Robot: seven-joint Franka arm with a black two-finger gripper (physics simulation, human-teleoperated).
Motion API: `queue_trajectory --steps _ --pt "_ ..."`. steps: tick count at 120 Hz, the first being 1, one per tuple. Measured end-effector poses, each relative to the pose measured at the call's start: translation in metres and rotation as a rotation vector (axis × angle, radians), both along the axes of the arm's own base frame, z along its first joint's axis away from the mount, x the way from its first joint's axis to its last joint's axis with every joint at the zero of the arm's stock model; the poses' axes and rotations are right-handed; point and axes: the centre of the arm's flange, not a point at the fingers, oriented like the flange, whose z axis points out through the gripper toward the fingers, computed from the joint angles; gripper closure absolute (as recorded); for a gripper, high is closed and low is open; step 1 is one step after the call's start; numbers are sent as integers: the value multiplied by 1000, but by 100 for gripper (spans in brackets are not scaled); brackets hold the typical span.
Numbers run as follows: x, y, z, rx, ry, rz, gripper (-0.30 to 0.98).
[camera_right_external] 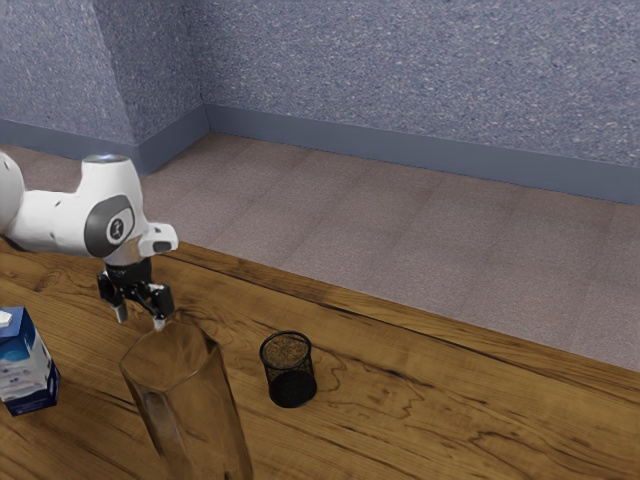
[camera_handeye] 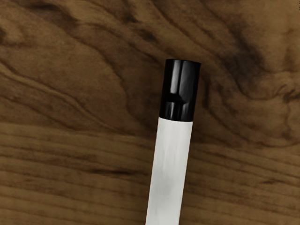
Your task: Put the marker into the pen holder.
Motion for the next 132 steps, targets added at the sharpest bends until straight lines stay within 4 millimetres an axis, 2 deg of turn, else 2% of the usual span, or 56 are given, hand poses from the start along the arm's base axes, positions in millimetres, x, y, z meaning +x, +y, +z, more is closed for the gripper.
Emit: queue_trajectory --steps 43,88,132 --pt "12 -1 -31 -10 -80 -45 6" --pt "11 1 -46 -27 -85 -58 13" --pt "13 1 -47 -37 -92 -64 57"
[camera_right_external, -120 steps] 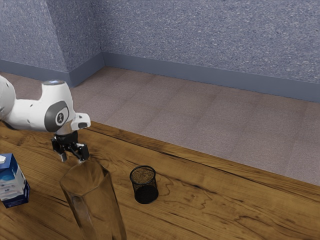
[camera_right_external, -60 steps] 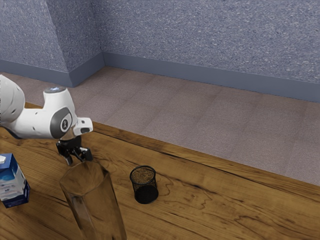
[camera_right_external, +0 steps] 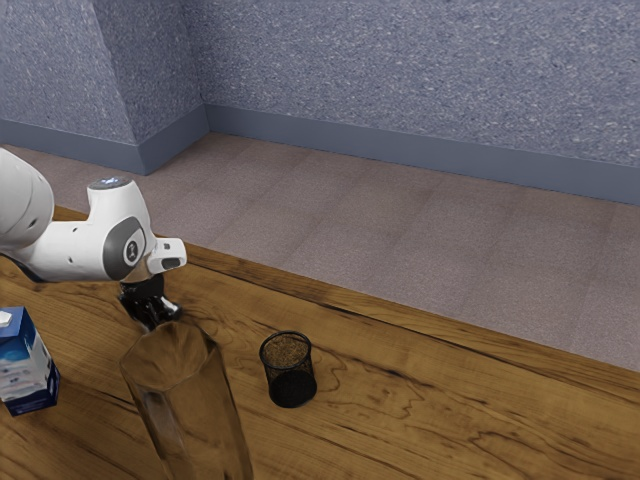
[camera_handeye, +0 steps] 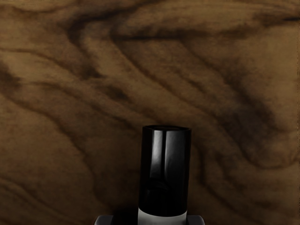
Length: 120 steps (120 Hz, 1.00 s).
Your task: Put the marker into the pen holder.
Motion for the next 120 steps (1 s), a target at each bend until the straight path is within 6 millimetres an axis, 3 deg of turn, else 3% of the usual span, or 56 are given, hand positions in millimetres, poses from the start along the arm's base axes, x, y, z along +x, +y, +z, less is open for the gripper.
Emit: queue_trajectory --steps 29,66,76,87,97,109,120 --pt "1 -3 -3 4 4 -10 72" --pt "5 -5 3 13 -7 -8 75" --pt "13 -14 41 8 -71 -23 75" --pt "17 -38 111 -15 -170 -64 76" --pt "12 -59 161 -40 -231 -104 76" --pt "12 -88 197 -65 -277 -156 77" --pt "17 -140 210 -122 -301 -233 77"
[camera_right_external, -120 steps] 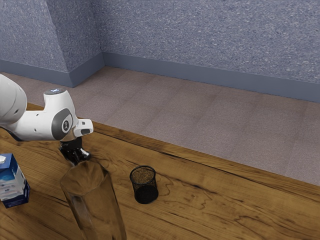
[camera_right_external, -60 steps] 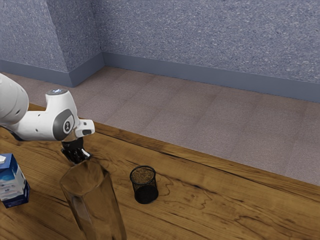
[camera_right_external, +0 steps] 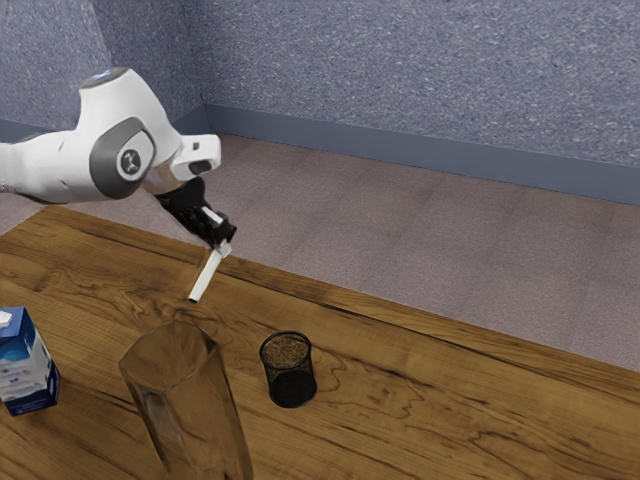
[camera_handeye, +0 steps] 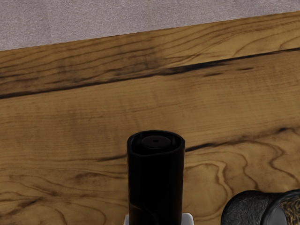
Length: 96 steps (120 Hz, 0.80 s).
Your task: Put the marker into the pen holder.
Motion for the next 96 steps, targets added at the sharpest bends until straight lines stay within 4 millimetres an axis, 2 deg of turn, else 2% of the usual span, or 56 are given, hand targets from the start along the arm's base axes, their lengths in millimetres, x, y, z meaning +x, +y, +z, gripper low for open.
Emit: queue_trajectory --steps 13,18,24,51,64,76,86,96 --pt "1 -64 6 -110 -50 -80 77" --pt "1 -78 6 -153 -68 -91 77" --pt "0 -86 -2 -199 -80 -89 77" --pt "7 -70 -41 -253 -116 -62 78" --pt "4 -59 -51 -260 -139 -58 77" --pt "2 -50 -55 -256 -166 -59 77" --pt "-2 -43 -51 -257 -195 -67 77" --pt "-5 -47 -51 -252 -210 -94 77"
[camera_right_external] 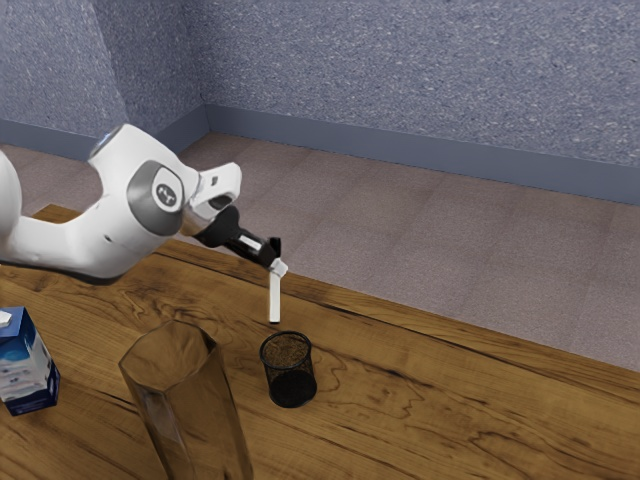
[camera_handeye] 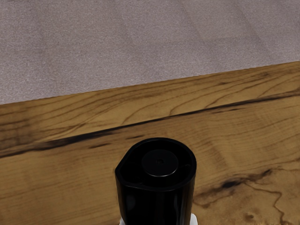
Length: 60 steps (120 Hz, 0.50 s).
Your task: Put the marker into the pen holder.
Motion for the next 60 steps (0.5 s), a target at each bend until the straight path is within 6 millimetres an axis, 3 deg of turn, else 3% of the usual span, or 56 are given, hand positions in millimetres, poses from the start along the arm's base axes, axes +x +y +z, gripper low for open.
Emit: queue_trajectory --steps 10,21,27,60 --pt "-5 -24 3 5 -18 -59 77" --pt "-21 -66 -1 6 -21 -158 77" --pt "-31 -80 -4 7 -18 -195 77" --pt "-36 -62 -9 23 -31 -195 77"
